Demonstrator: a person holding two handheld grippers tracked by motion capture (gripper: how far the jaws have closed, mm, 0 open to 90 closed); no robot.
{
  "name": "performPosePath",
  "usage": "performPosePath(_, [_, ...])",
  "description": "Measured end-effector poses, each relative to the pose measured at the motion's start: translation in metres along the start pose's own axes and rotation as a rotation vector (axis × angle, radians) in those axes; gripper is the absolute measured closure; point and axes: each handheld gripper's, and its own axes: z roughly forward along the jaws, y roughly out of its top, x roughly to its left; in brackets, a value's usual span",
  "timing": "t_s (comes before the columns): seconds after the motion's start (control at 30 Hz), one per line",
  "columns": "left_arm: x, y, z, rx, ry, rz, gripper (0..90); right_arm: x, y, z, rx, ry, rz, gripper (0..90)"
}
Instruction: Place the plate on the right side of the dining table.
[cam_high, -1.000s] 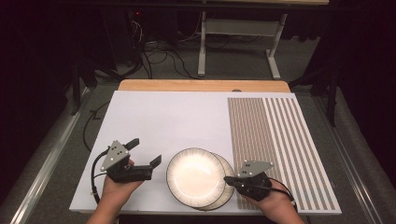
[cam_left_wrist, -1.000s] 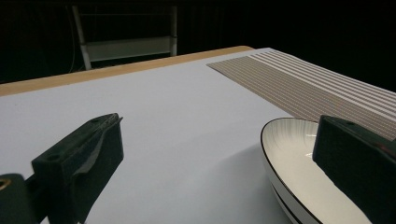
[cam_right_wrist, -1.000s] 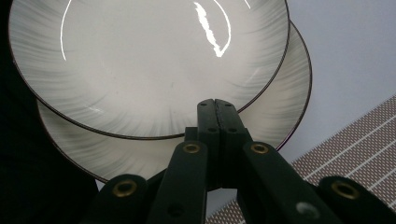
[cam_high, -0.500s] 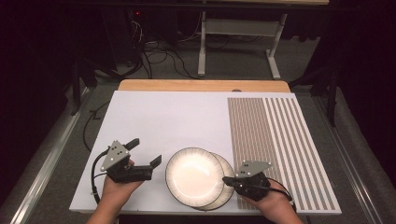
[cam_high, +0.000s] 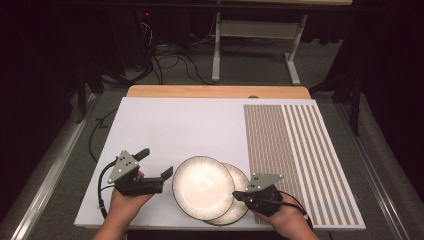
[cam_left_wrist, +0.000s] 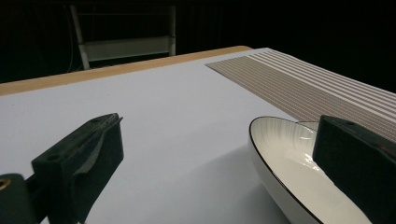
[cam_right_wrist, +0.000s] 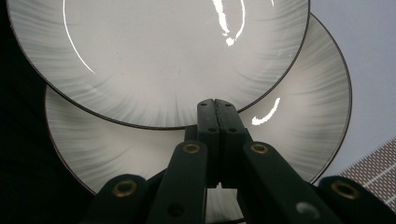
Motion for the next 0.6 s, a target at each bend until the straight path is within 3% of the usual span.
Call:
performPosePath(0.2, [-0.001,0.0,0.001,0.0,-0.003,-0.002,2.4,0.003,0.002,0.003,0.002,0.007,-0.004,90.0])
performPosePath(0.4, [-0.004,0.003,0.001,0.022,-0.041,-0.006,2.4,0.002,0.001,0.003,0.009,0.002,-0.01,90.0])
performPosePath(0.6, [-0.013,0.004,0.006,0.074,-0.076,-0.017,2.4,0.003,0.001,0.003,0.009,0.0,-0.009,90.0])
